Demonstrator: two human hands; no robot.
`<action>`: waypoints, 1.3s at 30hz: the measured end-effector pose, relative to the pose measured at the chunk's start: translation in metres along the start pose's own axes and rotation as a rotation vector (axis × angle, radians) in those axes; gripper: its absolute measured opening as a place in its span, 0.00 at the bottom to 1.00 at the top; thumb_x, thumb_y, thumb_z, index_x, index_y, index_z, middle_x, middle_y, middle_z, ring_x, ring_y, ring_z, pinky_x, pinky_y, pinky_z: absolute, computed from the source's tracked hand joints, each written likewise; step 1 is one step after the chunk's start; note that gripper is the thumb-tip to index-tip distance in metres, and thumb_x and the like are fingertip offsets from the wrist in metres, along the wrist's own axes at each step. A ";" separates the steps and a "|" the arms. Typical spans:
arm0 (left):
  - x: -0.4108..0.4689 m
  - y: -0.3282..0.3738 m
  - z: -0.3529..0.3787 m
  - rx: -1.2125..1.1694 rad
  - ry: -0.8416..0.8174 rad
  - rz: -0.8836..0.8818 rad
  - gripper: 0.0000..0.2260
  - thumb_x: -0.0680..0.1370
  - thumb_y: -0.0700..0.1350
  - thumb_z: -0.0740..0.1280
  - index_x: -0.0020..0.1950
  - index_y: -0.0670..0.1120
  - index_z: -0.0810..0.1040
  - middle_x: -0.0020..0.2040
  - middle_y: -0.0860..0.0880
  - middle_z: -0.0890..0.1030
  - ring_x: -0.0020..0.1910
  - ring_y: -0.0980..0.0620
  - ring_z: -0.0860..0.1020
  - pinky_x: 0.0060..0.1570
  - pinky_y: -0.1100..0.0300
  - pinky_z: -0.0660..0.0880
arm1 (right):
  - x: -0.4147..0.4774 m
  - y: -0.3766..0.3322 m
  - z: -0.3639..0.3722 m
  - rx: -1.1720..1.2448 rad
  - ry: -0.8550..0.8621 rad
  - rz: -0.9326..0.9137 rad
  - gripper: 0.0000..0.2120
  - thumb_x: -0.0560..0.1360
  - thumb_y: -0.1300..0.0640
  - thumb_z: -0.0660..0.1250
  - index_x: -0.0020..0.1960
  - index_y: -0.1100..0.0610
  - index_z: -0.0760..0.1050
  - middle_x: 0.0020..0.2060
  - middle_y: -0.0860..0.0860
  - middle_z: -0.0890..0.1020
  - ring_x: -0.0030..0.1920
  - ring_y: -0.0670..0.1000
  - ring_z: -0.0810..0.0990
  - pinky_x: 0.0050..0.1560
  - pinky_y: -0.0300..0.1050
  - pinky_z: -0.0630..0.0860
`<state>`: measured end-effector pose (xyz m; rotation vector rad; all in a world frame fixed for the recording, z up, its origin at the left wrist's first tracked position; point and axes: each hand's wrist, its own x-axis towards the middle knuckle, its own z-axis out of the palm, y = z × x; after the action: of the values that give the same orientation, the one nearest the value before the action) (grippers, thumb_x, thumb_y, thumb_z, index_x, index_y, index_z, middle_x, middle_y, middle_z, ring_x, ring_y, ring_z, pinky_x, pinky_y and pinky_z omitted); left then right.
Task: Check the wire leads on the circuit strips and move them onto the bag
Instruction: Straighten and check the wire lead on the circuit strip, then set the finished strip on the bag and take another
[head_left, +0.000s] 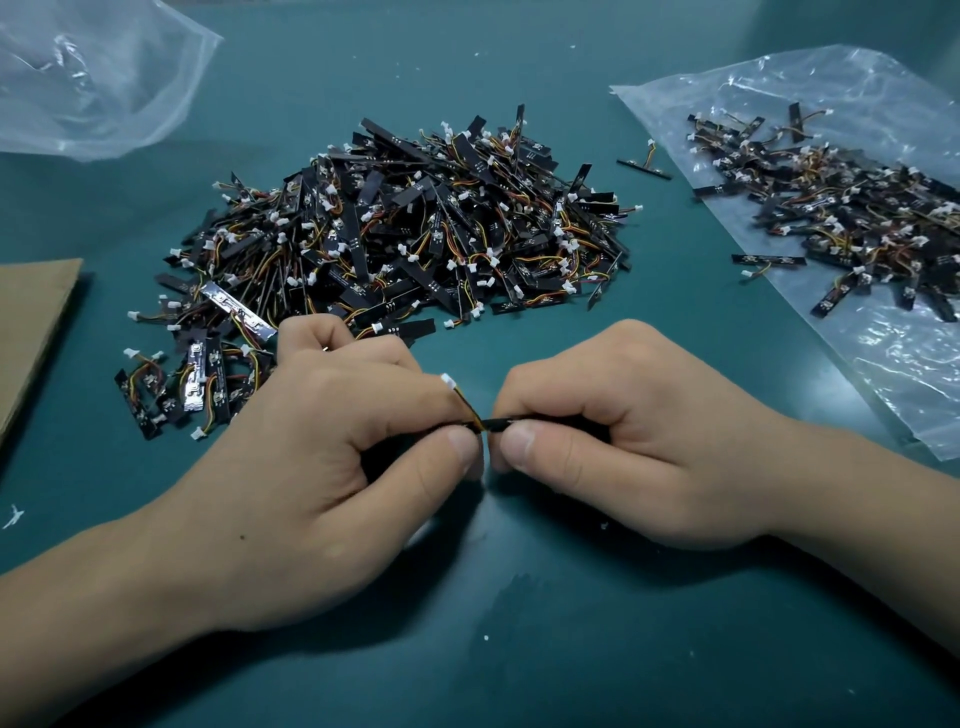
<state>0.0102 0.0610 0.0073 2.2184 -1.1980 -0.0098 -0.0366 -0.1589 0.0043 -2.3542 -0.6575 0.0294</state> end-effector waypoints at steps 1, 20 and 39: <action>0.000 0.000 0.000 0.002 -0.002 0.002 0.12 0.78 0.48 0.62 0.37 0.52 0.80 0.32 0.54 0.78 0.39 0.60 0.75 0.51 0.51 0.62 | 0.000 0.000 0.000 0.001 -0.003 -0.004 0.11 0.82 0.56 0.64 0.43 0.56 0.81 0.29 0.48 0.74 0.32 0.49 0.72 0.35 0.45 0.70; -0.001 -0.002 0.000 0.000 0.005 0.019 0.12 0.78 0.50 0.62 0.37 0.52 0.79 0.33 0.54 0.77 0.40 0.59 0.75 0.52 0.51 0.62 | 0.002 0.002 0.002 -0.062 -0.031 -0.060 0.19 0.81 0.51 0.61 0.32 0.54 0.66 0.26 0.51 0.67 0.30 0.54 0.68 0.32 0.53 0.67; -0.005 -0.007 0.010 0.297 -0.051 -0.188 0.16 0.76 0.60 0.58 0.63 0.62 0.74 0.75 0.58 0.68 0.74 0.53 0.66 0.60 0.50 0.56 | 0.003 0.012 0.005 0.249 0.451 0.165 0.06 0.79 0.59 0.67 0.49 0.53 0.83 0.34 0.44 0.80 0.34 0.41 0.77 0.39 0.31 0.71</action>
<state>0.0097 0.0624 -0.0061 2.5986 -1.0689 0.0382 -0.0299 -0.1617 -0.0065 -2.0678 -0.2245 -0.3193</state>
